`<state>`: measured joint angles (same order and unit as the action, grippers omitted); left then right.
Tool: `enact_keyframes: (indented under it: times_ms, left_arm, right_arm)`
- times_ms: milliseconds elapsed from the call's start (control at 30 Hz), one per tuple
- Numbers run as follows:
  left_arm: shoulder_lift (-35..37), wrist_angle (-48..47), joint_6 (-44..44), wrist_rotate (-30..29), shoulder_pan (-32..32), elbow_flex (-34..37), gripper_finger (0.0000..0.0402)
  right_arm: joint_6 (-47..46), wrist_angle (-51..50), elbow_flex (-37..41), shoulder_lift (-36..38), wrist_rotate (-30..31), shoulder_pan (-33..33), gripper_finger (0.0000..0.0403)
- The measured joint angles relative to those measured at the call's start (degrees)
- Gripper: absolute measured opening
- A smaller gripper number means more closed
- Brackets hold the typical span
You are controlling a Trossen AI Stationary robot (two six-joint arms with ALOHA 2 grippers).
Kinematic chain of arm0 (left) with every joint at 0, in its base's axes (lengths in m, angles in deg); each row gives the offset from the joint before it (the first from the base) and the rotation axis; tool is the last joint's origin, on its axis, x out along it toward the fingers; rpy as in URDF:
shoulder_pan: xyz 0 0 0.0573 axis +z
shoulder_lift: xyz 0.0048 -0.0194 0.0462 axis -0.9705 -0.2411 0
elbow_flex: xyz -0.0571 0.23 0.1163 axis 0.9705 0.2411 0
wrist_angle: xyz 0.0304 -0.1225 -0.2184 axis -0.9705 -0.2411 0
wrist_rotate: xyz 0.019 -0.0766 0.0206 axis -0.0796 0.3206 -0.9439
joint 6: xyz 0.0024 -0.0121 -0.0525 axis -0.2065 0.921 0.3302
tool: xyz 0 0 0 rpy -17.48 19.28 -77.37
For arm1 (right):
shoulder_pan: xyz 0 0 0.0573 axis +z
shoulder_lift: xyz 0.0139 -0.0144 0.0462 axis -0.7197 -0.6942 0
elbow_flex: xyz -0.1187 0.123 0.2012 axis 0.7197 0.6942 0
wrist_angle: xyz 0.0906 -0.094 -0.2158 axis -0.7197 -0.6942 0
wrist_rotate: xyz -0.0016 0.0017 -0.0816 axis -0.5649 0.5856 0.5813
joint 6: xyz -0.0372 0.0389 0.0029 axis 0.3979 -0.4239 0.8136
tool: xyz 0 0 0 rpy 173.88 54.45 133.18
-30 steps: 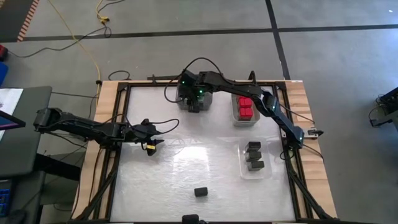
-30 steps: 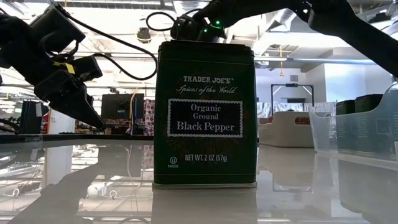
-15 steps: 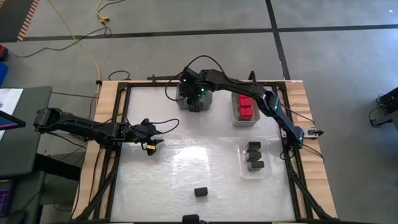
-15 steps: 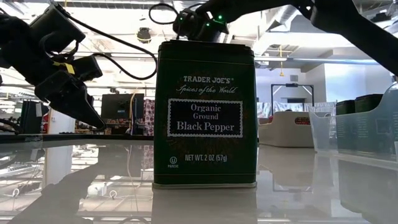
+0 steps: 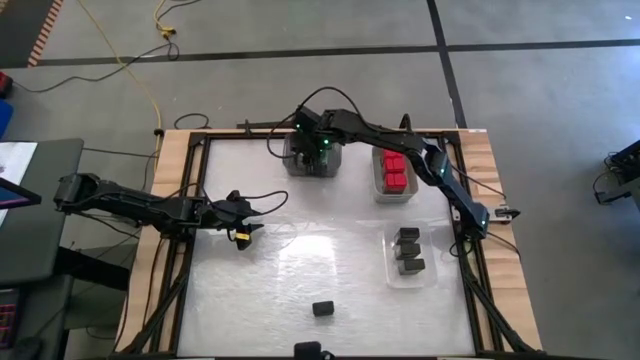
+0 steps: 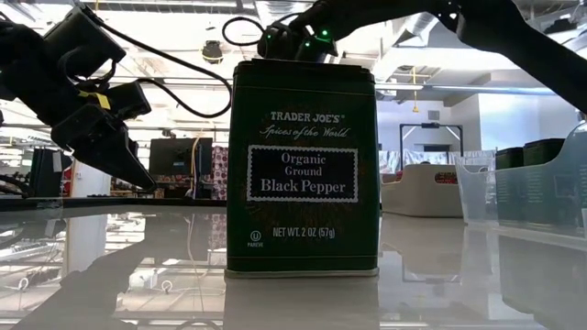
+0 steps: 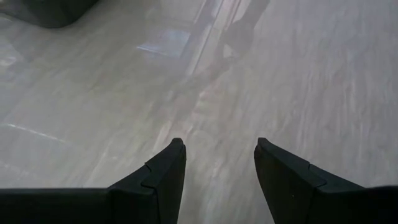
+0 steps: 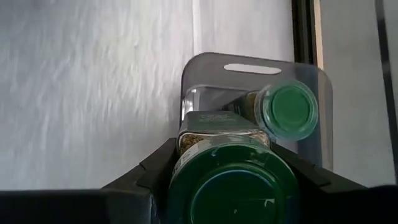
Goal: Sort spices by type
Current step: Put the green seasoning bottle into the black bin
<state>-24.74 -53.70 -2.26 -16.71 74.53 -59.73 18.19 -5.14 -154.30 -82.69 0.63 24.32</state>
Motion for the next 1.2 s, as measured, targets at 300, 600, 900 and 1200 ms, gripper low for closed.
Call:
enact_keyframes:
  times_ms: [300, 600, 900, 1200]
  left_arm:
    - [0.0, 0.0, 0.0, 0.0, 0.0, 0.0, 0.0183]
    - [0.0, 0.0, 0.0, -0.1, 0.0, 0.0, 0.0183]
    - [0.0, 0.0, 0.6, 0.0, 0.0, 0.0, 0.0183]
    - [0.0, 0.0, 0.7, 0.0, 0.0, 0.0, 0.0183]
  right_arm:
    - [1.7, 2.3, 3.1, -0.1, 0.2, 0.2, 0.0221]
    - [1.8, 1.9, 3.3, -0.2, -0.1, 0.2, 0.0224]
    - [1.9, 1.8, 3.3, -0.2, -0.2, 0.6, 0.0235]
    - [1.8, 1.9, 3.2, -0.2, -0.7, 1.0, 0.0236]
